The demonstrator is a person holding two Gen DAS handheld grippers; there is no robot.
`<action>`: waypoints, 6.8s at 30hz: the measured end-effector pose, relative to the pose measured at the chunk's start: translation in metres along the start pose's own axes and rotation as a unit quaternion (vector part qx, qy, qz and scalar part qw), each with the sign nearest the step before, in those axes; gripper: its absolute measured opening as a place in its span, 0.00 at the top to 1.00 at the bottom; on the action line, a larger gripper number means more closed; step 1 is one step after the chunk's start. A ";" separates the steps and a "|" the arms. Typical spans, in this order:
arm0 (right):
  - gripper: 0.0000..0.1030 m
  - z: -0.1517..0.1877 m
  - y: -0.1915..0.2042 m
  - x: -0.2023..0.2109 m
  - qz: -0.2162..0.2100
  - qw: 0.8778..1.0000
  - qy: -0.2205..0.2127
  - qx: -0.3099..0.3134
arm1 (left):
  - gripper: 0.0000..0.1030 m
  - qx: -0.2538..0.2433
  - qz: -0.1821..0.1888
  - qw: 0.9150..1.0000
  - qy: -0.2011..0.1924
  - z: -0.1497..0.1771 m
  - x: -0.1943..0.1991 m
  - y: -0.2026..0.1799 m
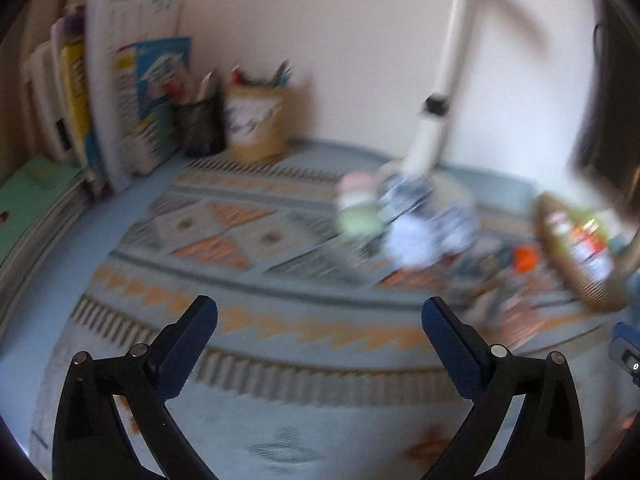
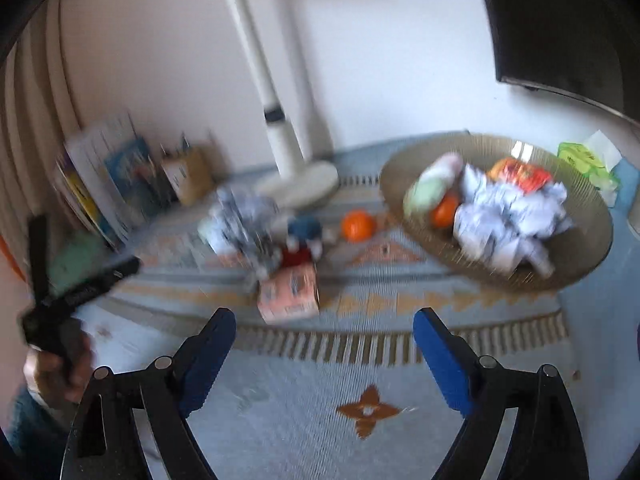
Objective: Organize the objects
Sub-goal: 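Move both grippers back over the rug toward the remaining clutter, then grasp a grey cloth with the left gripper while the right gripper grasps a paper ball, then carry the cloth and paper ball to the gold bowl and open both grippers, then move both grippers back over the rug, then grasp a second plush toy with the left gripper while the right gripper grasps a grey cloth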
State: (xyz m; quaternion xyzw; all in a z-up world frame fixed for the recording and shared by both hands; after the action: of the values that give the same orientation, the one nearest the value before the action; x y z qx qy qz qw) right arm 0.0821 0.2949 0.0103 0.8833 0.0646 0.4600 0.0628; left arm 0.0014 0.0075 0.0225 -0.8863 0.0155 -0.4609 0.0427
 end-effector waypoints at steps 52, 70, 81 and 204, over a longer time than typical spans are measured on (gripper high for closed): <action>0.27 -0.157 0.070 -0.131 -0.094 0.981 0.164 0.050 | 0.27 -0.085 0.180 0.972 0.127 -0.064 -0.103 -0.076; 0.74 -0.159 0.076 -0.085 -0.119 0.988 0.086 0.047 | 0.56 -0.072 0.222 0.968 0.091 -0.047 -0.057 -0.047; 0.64 -0.011 0.104 -0.066 -0.098 0.980 0.165 0.059 | 0.55 -0.055 0.103 0.991 0.061 0.022 -0.021 0.023; 0.52 -0.200 0.113 -0.216 -0.088 0.983 0.161 -0.021 | 0.49 -0.172 0.104 0.972 0.121 -0.109 -0.137 -0.061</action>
State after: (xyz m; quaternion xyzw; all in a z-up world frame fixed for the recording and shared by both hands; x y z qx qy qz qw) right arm -0.1989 0.1571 -0.0306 0.7869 0.1420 0.5903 0.1103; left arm -0.1673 0.0706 -0.0209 -0.8114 0.1920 -0.5482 -0.0652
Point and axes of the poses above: each gripper's, at about its wrist camera, not at the fingertips, and x roughly against the way its jaws point, y to its left, z to its underside, the point moved 5 cm from there along -x, roughly the way its jaws point, and after that the axes turned 14 degrees about y, right-handed, at the moved point
